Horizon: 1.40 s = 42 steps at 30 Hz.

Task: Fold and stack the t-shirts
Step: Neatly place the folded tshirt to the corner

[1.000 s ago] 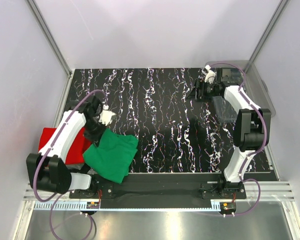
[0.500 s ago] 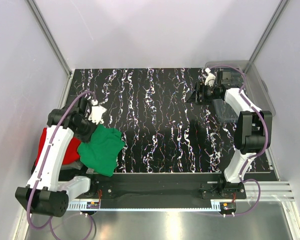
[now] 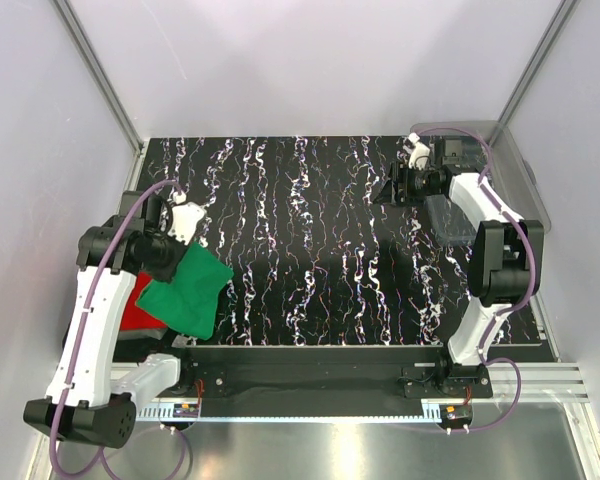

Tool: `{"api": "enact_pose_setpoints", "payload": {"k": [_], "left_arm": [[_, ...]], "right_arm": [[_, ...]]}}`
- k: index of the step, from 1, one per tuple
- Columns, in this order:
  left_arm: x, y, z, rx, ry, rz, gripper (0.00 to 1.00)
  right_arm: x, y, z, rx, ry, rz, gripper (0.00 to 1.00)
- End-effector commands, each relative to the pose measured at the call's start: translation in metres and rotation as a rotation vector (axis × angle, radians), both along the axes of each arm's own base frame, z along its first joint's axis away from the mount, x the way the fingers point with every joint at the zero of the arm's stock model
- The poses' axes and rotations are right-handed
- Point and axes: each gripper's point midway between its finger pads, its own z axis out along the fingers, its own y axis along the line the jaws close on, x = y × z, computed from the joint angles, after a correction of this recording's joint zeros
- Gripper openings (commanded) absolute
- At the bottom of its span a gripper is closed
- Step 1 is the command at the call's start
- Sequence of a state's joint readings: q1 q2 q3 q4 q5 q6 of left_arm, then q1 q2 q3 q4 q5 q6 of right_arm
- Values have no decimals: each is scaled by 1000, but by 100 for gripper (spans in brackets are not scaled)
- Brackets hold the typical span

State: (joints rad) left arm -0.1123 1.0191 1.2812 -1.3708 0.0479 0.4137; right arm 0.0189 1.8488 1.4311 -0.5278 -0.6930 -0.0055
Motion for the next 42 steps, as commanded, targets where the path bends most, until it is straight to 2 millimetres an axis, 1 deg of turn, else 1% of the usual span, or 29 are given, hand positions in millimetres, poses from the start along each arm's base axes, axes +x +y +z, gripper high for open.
{"api": "enact_pose_setpoints", "payload": {"k": [1, 2, 3, 4, 6, 8, 11, 13, 16, 17, 20, 23, 28, 31, 34, 35, 37, 40, 41, 42], "left_arm": [[-46, 16, 3, 62, 108, 41, 0], [-48, 22, 3, 91, 95, 54, 0], [-50, 31, -1, 139, 108, 66, 0], [-52, 35, -3, 160, 112, 66, 0], [-56, 39, -8, 187, 119, 56, 0], [-54, 41, -9, 197, 133, 55, 0], [-46, 44, -3, 215, 133, 53, 0], [-38, 51, 6, 241, 115, 54, 0], [-25, 62, 20, 262, 89, 75, 0], [-20, 70, 27, 264, 76, 110, 0], [-11, 83, 37, 269, 63, 134, 0], [-9, 94, 46, 287, 61, 144, 0], [-8, 106, 55, 315, 63, 142, 0], [-10, 114, 51, 334, 90, 140, 0], [-9, 127, 41, 348, 110, 163, 0], [-10, 136, 33, 349, 124, 189, 0], [-14, 149, 26, 360, 146, 213, 0], [-12, 168, 13, 385, 164, 227, 0], [-13, 178, 8, 389, 165, 258, 0], [-12, 182, 5, 387, 168, 257, 0]], "right_arm": [[14, 2, 18, -8, -74, 36, 76], [15, 3, 14, -5, -61, 34, 76], [18, 3, 16, -1, -61, 28, 76], [19, 4, 15, 5, -54, 27, 75], [22, 5, 13, 10, -47, 22, 76], [23, 8, 10, 6, -43, 28, 75], [23, 12, 6, 2, -37, 40, 75], [23, 14, 3, 0, -33, 44, 75], [22, 15, -1, -2, -27, 46, 75], [22, 15, -2, -2, -28, 47, 75], [19, 15, -8, -5, -15, 47, 75], [20, 14, -11, -7, -13, 51, 75], [25, 15, -12, -4, -14, 52, 75], [30, 17, -13, 0, -12, 50, 75], [32, 19, -14, 2, -14, 52, 75], [32, 19, -13, 1, -17, 53, 75], [31, 21, -12, 3, -17, 56, 75], [31, 21, -12, 3, -19, 56, 75], [30, 21, -11, 2, -22, 57, 75], [30, 21, -11, 3, -19, 56, 75]]}}
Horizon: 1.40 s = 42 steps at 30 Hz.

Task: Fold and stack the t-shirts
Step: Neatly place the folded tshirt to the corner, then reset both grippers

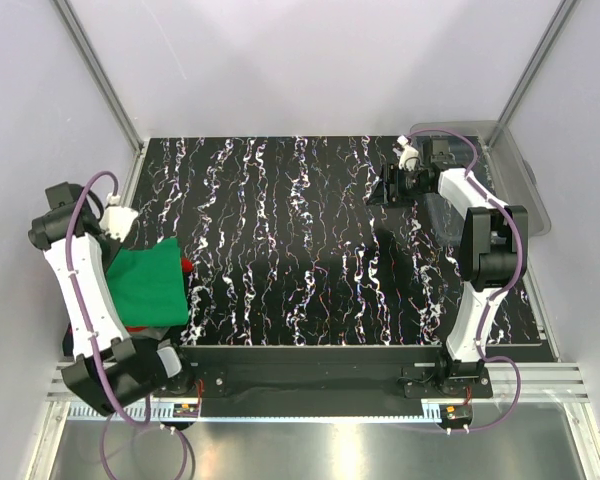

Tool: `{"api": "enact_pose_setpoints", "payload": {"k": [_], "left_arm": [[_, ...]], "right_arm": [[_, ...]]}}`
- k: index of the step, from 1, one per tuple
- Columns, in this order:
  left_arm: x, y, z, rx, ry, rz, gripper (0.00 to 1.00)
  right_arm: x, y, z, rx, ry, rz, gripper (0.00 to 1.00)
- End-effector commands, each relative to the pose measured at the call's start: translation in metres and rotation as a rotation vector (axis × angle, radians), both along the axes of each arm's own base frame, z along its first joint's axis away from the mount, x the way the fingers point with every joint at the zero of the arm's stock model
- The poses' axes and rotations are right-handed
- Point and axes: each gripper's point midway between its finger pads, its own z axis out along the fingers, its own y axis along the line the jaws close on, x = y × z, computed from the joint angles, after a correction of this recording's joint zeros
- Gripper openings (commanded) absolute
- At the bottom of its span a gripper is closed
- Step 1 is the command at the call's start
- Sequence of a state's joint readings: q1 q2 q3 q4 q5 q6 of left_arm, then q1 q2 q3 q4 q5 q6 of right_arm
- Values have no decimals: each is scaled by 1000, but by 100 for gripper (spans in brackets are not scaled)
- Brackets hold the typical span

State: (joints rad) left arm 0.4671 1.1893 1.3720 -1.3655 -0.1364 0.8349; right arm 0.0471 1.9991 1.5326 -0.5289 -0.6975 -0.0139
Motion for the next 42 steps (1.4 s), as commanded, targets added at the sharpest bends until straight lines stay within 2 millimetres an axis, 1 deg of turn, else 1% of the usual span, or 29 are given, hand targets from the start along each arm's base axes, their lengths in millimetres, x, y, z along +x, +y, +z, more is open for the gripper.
{"api": "enact_pose_setpoints", "payload": {"k": [1, 2, 3, 4, 7, 9, 10, 14, 18, 20, 21, 22, 24, 25, 26, 27, 28, 29, 30, 31, 33, 34, 35, 36, 37, 38, 39, 40, 42], "left_arm": [[1, 28, -7, 63, 31, 1, 0], [6, 37, -11, 73, 13, 24, 0], [9, 41, -14, 75, 10, 34, 0], [12, 46, -21, 63, 23, 51, 0], [28, 59, -30, 59, 2, 88, 0], [38, 65, -32, 68, -22, 104, 0], [43, 68, -35, 64, -19, 105, 1], [53, 73, -45, 58, -25, 116, 2], [57, 74, -57, 35, -19, 126, 6], [59, 75, -57, 38, -39, 142, 20], [61, 73, -54, 34, -62, 153, 22], [62, 72, -45, 44, -101, 155, 23], [68, 69, -38, 51, -176, 169, 66], [67, 64, -28, 66, -227, 167, 98], [72, 60, -20, 71, -280, 174, 99], [74, 55, -12, 73, -319, 174, 99], [77, 43, 5, 84, -389, 157, 99], [79, 35, 14, 67, -442, 177, 99], [82, 24, 21, 43, -485, 160, 99], [85, 3, 37, 28, -550, 114, 99], [90, -26, 50, -48, -638, 66, 99], [94, -54, 60, -112, -694, -12, 99], [96, -69, 64, -164, -718, -49, 99], [100, -95, 68, -277, -748, -86, 99], [104, -117, 69, -348, -750, -134, 99], [110, -131, 72, -429, -770, -107, 99], [115, -144, 72, -493, -765, -119, 99], [127, -154, 72, -540, -758, -124, 99], [139, -163, 70, -627, -750, -62, 99]], "right_arm": [[9, 7, 20, 5, -67, 18, 75], [9, 7, 21, 4, -72, 17, 75], [8, 7, 20, 4, -71, 17, 75], [8, 7, 23, 4, -77, 15, 75], [6, 8, 26, 1, -84, 16, 75], [3, 7, 25, -3, -80, 16, 75], [2, 6, 27, -7, -88, 16, 75], [-3, 5, 26, -16, -88, 18, 75], [-5, 5, 25, -20, -85, 17, 75], [-7, 5, 24, -25, -86, 18, 75], [-7, 4, 24, -27, -86, 18, 75], [-7, 4, 24, -31, -88, 17, 75], [-9, 3, 25, -37, -95, 17, 75], [-9, 1, 29, -42, -104, 11, 75], [-9, 1, 30, -45, -111, 11, 77], [-9, 0, 33, -50, -119, 8, 78], [-10, 1, 42, -52, -141, 7, 79], [-12, 2, 46, -60, -156, 9, 80], [-14, 2, 50, -73, -170, 7, 95], [-17, 3, 63, -79, -204, 6, 100], [-24, 5, 67, -117, -227, -2, 100], [-28, 5, 82, -126, -268, -9, 100], [-33, 5, 83, -134, -277, -14, 100], [-33, 3, 88, -161, -295, -41, 100], [-35, 6, 106, -163, -353, -58, 100], [-39, 7, 108, -170, -360, -83, 100], [-40, 8, 113, -162, -360, -123, 100], [-40, 7, 123, -163, -387, -203, 100], [-38, 2, 129, -192, -404, -297, 100]]}}
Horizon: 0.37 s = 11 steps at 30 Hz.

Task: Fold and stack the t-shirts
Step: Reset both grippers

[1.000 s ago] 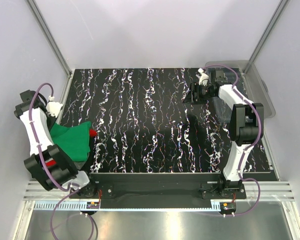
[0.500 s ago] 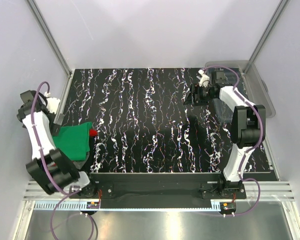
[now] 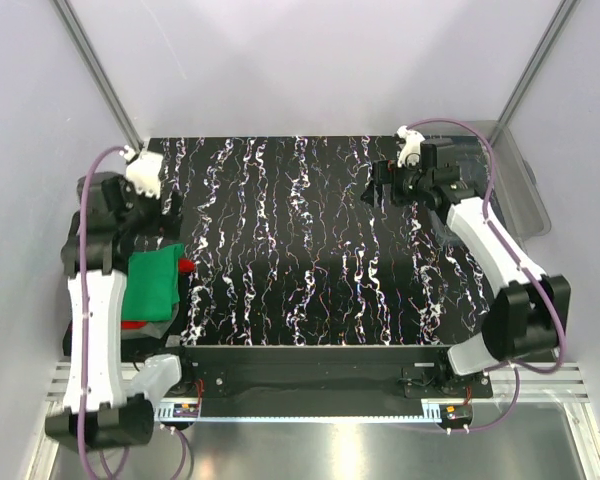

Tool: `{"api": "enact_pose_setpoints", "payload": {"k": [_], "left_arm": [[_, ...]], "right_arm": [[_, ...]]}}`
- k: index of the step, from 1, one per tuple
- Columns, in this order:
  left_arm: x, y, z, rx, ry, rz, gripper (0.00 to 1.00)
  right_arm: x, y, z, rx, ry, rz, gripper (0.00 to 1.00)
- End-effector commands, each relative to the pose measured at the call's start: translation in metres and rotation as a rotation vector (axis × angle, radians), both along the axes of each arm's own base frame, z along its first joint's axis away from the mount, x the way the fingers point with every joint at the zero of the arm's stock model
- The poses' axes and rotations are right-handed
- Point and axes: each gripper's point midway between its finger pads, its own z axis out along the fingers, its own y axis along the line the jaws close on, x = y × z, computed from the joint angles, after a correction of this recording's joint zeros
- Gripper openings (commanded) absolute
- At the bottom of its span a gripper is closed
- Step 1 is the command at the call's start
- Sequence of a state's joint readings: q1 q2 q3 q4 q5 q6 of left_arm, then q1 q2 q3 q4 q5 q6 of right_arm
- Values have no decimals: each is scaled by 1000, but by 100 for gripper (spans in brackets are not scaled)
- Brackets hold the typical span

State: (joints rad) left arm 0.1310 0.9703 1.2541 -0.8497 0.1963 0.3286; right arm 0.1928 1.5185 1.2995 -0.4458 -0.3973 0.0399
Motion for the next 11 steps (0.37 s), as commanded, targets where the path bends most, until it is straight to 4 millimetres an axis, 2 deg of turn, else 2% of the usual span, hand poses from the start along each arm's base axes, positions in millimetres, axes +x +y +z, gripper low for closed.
{"api": "enact_pose_setpoints", "payload": {"k": [1, 6, 11], "left_arm": [[40, -33, -1, -265, 17, -10, 99], [68, -49, 0, -284, 32, -50, 99], [94, -70, 24, -293, -9, -122, 99]], "right_arm": [[15, -21, 27, -36, -116, -262, 100], [6, -33, 31, -98, -153, -279, 100], [1, -52, 33, -215, -181, -304, 100]]}}
